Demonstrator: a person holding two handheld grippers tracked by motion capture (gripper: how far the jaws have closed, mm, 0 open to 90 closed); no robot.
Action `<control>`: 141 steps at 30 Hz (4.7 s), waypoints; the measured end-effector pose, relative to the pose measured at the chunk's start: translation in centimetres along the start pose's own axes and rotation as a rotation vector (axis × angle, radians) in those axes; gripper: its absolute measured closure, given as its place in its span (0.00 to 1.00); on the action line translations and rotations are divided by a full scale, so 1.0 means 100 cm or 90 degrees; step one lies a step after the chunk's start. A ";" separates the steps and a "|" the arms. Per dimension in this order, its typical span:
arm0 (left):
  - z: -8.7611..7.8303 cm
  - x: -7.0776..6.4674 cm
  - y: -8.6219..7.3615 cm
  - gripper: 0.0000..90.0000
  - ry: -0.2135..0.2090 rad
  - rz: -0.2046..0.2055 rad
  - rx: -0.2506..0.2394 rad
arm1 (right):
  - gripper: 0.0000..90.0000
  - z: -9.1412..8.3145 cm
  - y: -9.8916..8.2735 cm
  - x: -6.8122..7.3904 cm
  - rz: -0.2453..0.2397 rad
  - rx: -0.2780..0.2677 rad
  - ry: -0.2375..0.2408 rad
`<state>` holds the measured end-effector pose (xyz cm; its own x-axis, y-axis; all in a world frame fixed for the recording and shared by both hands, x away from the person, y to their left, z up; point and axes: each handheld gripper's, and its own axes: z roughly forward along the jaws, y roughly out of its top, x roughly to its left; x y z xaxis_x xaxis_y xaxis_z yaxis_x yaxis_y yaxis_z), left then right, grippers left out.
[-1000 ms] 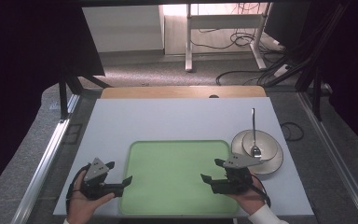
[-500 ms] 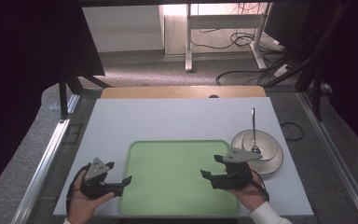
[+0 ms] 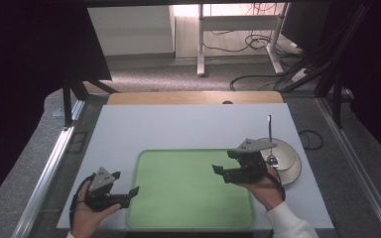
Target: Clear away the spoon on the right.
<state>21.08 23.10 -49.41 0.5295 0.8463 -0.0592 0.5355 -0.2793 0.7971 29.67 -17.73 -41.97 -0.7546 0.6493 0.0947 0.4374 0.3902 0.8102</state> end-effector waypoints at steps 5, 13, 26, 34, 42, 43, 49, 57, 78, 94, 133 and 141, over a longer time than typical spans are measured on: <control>-0.003 -0.001 0.003 0.17 -0.004 0.005 -0.010 | 0.30 -0.014 0.021 -0.009 0.007 -0.021 -0.012; -0.002 -0.001 0.002 0.17 -0.007 0.005 -0.010 | 0.31 -0.026 0.039 -0.022 0.008 -0.043 -0.029; 0.001 -0.001 0.002 0.17 0.003 0.006 -0.001 | 0.33 -0.044 0.047 -0.083 0.056 -0.069 -0.063; -0.001 0.000 0.000 0.17 0.006 0.003 -0.003 | 0.33 -0.053 0.042 -0.105 0.072 -0.062 -0.104; 0.001 0.002 -0.001 0.17 0.007 0.003 0.002 | 0.35 -0.046 0.027 -0.144 0.119 -0.035 -0.149; 0.001 0.002 -0.001 0.17 0.007 0.003 0.002 | 0.35 -0.045 0.025 -0.148 0.122 -0.029 -0.153; 0.001 0.001 -0.002 0.17 0.009 0.004 0.003 | 0.37 -0.038 0.018 -0.165 0.139 -0.012 -0.171; 0.000 0.001 -0.002 0.17 0.012 0.002 0.003 | 0.41 -0.026 0.007 -0.186 0.168 0.008 -0.173; 0.001 0.002 -0.003 0.17 0.008 0.002 0.004 | 0.70 -0.011 -0.008 -0.203 0.209 0.028 -0.117; -0.001 0.005 -0.003 0.17 0.011 0.001 0.001 | 0.94 -0.012 -0.009 -0.204 0.223 0.028 -0.100; 0.000 0.004 -0.004 0.17 0.012 0.002 0.004 | 1.00 -0.080 0.029 -0.159 0.116 -0.127 -0.071; 0.000 0.004 -0.003 0.17 0.012 0.002 0.003 | 1.00 -0.085 0.038 -0.144 0.095 -0.139 -0.049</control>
<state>21.08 23.56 -49.68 0.5180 0.8542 -0.0452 0.5375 -0.2839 0.7940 38.02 -31.16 -35.34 -0.6466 0.7403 0.1839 0.4181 0.1423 0.8972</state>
